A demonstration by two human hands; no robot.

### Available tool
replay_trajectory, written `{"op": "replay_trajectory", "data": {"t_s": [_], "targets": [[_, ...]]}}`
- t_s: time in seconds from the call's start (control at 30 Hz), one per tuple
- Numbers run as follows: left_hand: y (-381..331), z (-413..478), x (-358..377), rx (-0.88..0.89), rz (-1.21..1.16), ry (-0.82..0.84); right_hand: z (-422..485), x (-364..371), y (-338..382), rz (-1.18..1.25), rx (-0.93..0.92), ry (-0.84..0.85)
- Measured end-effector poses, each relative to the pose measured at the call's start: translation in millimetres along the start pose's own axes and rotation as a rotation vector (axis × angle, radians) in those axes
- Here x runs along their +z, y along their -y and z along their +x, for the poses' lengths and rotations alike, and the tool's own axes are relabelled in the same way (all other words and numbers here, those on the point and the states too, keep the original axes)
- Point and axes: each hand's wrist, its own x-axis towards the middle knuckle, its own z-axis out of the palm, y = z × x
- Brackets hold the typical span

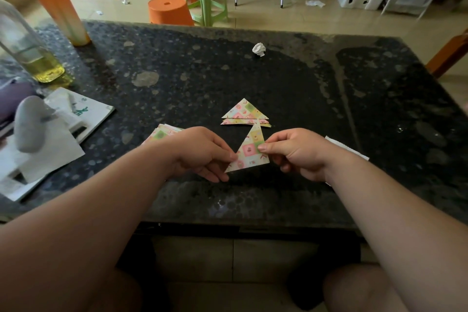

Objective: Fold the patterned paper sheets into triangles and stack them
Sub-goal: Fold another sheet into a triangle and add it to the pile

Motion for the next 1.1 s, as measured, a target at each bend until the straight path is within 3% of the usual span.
{"op": "replay_trajectory", "data": {"t_s": [0.17,0.4,0.53,0.63,0.77,0.97,1.1], "targets": [[3,1,-2,-0.001,-0.039,0.017,2,-4,-1,0.005,0.093,0.008],[3,10,7,0.017,-0.036,-0.071,11,2,0,0.069,0.044,0.0],[1,20,12,-0.027,-0.339,-0.21,9,0,5,0.099,0.063,0.089],[-5,22,18,-0.059,-0.574,-0.172,10,5,8,0.183,0.063,0.091],[-17,21,28,-0.041,-0.674,-0.138,12,17,13,0.248,0.02,0.115],[-12,28,25,-0.077,-0.705,-0.118,17,25,19,0.18,-0.017,-0.042],[-12,35,0,-0.045,-0.647,-0.36,30,20,25,0.049,-0.059,-0.282]]}}
